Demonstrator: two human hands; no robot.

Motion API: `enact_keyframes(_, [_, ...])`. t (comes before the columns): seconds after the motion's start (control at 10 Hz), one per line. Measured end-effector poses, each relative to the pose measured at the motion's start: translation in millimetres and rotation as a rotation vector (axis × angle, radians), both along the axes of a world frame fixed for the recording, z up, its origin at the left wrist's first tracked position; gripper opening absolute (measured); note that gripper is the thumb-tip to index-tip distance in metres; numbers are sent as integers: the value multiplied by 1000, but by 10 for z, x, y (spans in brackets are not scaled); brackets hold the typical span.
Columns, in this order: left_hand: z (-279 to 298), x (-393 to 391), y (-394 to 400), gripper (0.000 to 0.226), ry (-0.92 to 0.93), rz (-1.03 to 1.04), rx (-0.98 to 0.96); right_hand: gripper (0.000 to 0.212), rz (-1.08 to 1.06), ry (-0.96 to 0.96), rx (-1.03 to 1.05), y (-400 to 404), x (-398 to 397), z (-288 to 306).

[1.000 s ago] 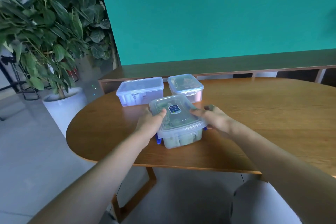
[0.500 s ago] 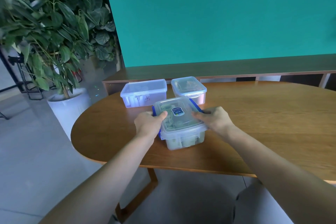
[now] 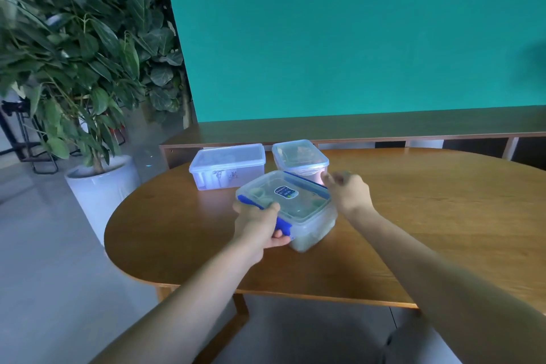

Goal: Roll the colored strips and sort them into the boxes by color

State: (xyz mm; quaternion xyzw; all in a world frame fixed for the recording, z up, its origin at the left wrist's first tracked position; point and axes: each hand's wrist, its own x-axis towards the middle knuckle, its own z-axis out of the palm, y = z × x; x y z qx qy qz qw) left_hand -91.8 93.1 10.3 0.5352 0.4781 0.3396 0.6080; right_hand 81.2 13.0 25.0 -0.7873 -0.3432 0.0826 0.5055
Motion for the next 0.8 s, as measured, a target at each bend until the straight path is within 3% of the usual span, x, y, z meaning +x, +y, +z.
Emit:
enact_keyframes(0.2, [-22, 197, -325, 55, -148, -7, 71, 43, -130, -168, 24, -265, 1, -99])
enact_keyframes(0.3, [-76, 353, -494, 80, -115, -61, 149, 34, -98, -219, 31, -453, -112, -156])
enact_keyframes(0.4, [-143, 494, -619, 90, 21, -96, 235, 29, -48, -221, 28, -560, -210, -225])
enact_keyframes(0.5, [-199, 581, -690, 91, 77, -189, 243, 30, -56, -230, 56, -582, -200, -264])
enact_keyframes(0.7, [-199, 638, -665, 71, 158, -302, 309, 37, -63, -215, 28, -652, -82, -223])
enact_keyframes(0.8, [-90, 571, -614, 65, 103, -288, 355, 39, -76, -179, 26, -684, -88, -139])
